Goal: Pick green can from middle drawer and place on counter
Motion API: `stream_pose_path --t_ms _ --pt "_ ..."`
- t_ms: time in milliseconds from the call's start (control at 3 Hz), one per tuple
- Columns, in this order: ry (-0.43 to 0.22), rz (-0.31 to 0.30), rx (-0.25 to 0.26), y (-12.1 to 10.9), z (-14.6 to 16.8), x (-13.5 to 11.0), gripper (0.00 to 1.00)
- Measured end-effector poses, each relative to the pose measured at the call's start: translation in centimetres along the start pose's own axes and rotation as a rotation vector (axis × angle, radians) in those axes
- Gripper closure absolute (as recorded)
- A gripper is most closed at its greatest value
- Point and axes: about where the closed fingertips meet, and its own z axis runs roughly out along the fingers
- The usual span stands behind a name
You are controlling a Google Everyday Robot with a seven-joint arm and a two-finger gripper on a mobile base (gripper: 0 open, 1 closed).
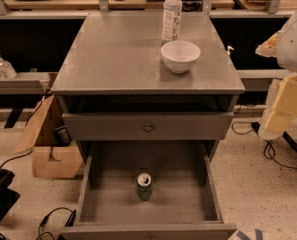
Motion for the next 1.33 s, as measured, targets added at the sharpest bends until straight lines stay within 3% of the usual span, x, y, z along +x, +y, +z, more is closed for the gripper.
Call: stream_pose_path --t_ms 333,667,1000,1333 --pt "-0.006 0.0 0.0 0.0 0.1 -0.1 0.0" --pt "-0.128 0.001 -0.013 0.4 2.5 -1.2 0.0" --pt "-0.315 -0.011 -0.11 3.1 10.3 -2.1 0.0" --pt "-0.57 0.031 -0.2 6.9 19.2 -3.3 0.0"
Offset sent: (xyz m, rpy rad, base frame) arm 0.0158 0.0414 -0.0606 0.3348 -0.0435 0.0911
